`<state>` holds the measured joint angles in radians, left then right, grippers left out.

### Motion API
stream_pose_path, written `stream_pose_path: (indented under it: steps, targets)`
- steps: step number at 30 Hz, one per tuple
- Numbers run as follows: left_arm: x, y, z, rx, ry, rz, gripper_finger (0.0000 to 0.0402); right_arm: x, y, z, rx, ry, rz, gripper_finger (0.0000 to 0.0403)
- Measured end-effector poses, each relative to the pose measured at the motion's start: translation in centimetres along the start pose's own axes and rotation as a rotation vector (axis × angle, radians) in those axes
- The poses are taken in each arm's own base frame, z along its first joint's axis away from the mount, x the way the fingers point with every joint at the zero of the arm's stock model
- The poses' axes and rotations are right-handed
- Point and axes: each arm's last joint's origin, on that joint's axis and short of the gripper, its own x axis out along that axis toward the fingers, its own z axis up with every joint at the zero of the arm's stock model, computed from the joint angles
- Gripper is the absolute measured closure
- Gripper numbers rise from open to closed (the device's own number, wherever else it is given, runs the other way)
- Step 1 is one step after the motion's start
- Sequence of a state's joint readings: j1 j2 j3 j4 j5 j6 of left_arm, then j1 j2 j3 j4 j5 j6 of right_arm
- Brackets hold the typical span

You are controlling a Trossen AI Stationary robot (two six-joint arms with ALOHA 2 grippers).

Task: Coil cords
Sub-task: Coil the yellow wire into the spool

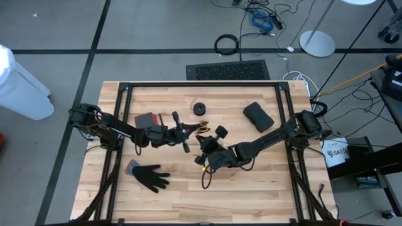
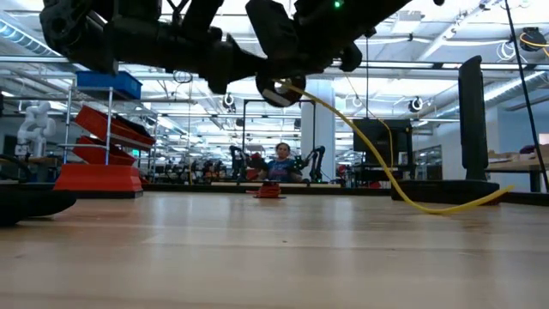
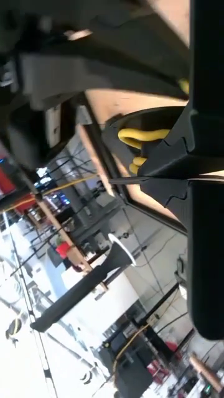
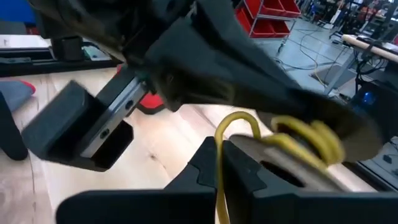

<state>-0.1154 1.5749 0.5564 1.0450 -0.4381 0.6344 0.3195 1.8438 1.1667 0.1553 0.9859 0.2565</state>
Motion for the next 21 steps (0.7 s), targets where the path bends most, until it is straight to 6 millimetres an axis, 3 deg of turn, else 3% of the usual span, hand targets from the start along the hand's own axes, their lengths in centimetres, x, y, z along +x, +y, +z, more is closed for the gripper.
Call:
stream_pose_path:
  steps: [5, 13, 21]
  targets:
    - [0.0, -0.3, -0.5, 0.054, 0.05, -0.029, 0.0402, -0.5, -0.6, 0.5, -0.027, 0.014, -0.001, 0.0403]
    - [-0.2, -0.8, -0.2, 0.053, 0.033, -0.053, 0.0402, -2.5, -3.8, 1.0, -0.096, 0.165, -0.033, 0.0403]
    - [-0.3, -1.0, 0.2, -0.057, -0.025, -0.106, 0.0402, -3.3, -5.9, 1.4, -0.222, 0.284, 0.029, 0.0403]
